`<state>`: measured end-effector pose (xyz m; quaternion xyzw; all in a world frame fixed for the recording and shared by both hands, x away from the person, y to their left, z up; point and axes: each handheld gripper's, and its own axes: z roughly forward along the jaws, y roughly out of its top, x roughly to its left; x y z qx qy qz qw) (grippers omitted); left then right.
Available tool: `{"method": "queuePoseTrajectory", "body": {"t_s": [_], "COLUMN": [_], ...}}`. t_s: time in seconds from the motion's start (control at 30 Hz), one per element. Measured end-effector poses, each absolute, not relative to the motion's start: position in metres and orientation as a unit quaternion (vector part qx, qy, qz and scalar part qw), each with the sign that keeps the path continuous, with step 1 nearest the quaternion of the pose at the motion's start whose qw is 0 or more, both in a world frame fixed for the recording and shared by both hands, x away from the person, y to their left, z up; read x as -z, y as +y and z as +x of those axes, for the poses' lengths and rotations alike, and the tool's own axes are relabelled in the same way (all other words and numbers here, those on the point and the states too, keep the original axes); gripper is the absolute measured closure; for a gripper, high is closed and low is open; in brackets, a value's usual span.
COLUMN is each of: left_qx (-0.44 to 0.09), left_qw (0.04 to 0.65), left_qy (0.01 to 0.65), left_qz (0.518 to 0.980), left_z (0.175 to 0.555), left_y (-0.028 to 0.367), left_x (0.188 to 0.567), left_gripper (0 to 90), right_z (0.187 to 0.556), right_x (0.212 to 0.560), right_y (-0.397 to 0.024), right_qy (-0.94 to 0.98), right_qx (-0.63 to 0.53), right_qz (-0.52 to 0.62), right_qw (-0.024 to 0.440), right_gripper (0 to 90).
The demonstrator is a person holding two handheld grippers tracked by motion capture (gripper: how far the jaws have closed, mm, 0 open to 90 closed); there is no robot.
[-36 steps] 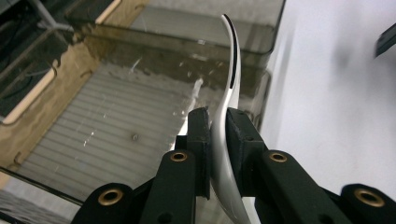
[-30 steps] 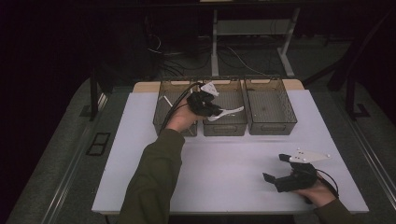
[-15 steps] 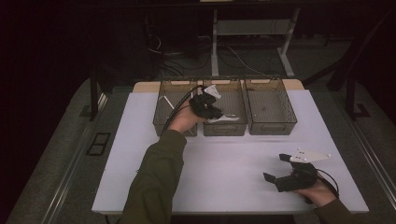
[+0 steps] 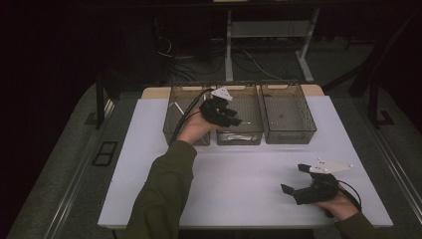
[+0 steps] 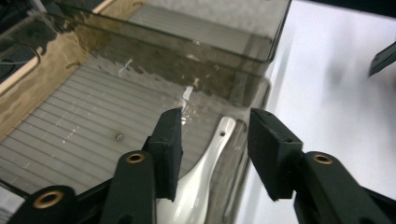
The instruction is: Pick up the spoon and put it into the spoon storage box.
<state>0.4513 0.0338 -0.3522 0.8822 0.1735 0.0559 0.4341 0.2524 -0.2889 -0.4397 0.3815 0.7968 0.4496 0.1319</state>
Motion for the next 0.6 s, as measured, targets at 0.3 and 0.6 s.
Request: {"method": "queuePoseTrajectory", "body": {"t_s": [0.3, 0.6], "left_qx": [-0.055, -0.064], "left_qw": [0.453, 0.457], "left_qy": [0.186, 0.192], "left_qz": [0.870, 0.866], "left_z": [0.426, 0.399], "left_y": [0.046, 0.059], "left_x": [0.340, 0.331], "left_gripper": [43.0, 35.7], "right_z": [0.253, 0.253], "right_x": [0.440, 0.440], "right_y": [-0.289, -0.289], "right_qy": [0.798, 0.797], "right_qx": [-0.447, -0.447], "right_qz": [0.383, 0.384], "right_qw": [0.132, 0.134], "right_gripper": [1.1, 1.1]}}
